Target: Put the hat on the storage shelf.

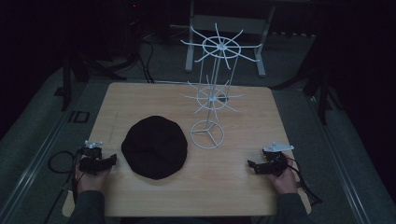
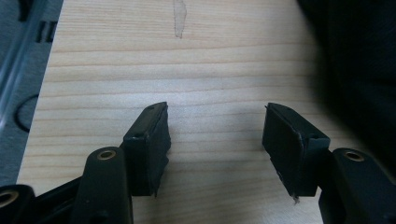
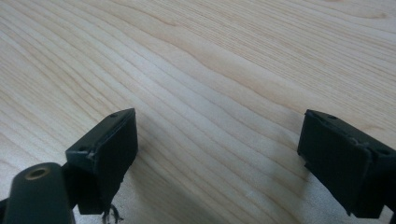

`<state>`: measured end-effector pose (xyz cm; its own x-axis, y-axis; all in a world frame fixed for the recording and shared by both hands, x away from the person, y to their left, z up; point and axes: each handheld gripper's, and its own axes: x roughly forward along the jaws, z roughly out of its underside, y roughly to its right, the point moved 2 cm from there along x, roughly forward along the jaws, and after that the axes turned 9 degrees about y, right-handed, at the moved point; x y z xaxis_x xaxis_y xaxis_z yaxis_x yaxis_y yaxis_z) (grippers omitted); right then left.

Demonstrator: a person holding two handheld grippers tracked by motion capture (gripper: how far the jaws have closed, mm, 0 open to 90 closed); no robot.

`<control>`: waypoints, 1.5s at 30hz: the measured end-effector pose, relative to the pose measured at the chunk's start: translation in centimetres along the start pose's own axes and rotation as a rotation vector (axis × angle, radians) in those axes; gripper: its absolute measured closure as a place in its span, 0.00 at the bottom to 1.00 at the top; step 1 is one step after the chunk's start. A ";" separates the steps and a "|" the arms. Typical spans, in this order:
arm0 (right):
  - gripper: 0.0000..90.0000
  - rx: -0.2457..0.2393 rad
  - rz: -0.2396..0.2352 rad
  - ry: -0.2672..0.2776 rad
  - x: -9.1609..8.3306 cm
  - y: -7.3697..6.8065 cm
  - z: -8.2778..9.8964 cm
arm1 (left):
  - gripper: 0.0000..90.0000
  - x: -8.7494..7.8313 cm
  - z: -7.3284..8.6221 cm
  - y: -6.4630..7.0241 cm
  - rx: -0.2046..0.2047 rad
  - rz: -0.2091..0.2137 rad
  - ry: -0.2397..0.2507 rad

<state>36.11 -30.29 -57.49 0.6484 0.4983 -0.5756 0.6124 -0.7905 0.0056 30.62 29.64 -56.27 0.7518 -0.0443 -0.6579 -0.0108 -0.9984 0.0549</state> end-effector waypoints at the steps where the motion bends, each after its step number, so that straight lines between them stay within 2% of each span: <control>1: 0.13 0.000 0.001 0.000 0.0 0.0 0.0 | 0.47 -0.3 -0.2 0.0 0.001 0.003 0.006; 7: 0.13 0.000 0.001 0.000 0.0 0.0 0.0 | 0.46 -1.9 -1.9 0.2 0.010 0.059 0.031; 9: 0.13 0.000 0.001 0.000 0.0 0.0 0.0 | 0.49 -2.2 -2.7 0.7 0.033 0.084 0.038; 14: 0.13 0.000 0.001 0.000 0.0 0.0 0.0 | 0.56 -2.3 -3.8 1.2 0.049 0.112 0.051; 20: 0.13 0.001 0.002 0.000 0.0 0.0 0.0 | 0.56 -1.9 -5.5 2.0 0.072 0.147 0.072; 26: 0.13 0.002 0.004 0.000 0.0 0.0 0.0 | 0.55 -1.0 -6.9 2.9 0.046 0.208 0.080; 32: 0.13 0.003 0.004 0.000 0.0 0.0 0.0 | 0.52 0.9 -7.8 3.9 0.063 0.219 0.065; 35: 0.13 0.003 0.005 0.000 0.0 0.0 0.0 | 0.51 2.2 -8.3 4.4 0.080 0.206 0.042; 42: 0.13 0.003 0.005 0.000 0.0 0.0 0.0 | 0.50 4.3 -8.4 5.2 0.122 0.197 -0.010; 45: 0.13 0.003 0.005 0.000 0.0 0.0 0.0 | 0.51 5.0 -8.2 5.5 0.126 0.188 -0.034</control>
<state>36.05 -30.28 -57.49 0.6512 0.4946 -0.5756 0.6081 -0.7938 0.0059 39.75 24.18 -53.09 0.7064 -0.2291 -0.6697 -0.2325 -0.9688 0.0861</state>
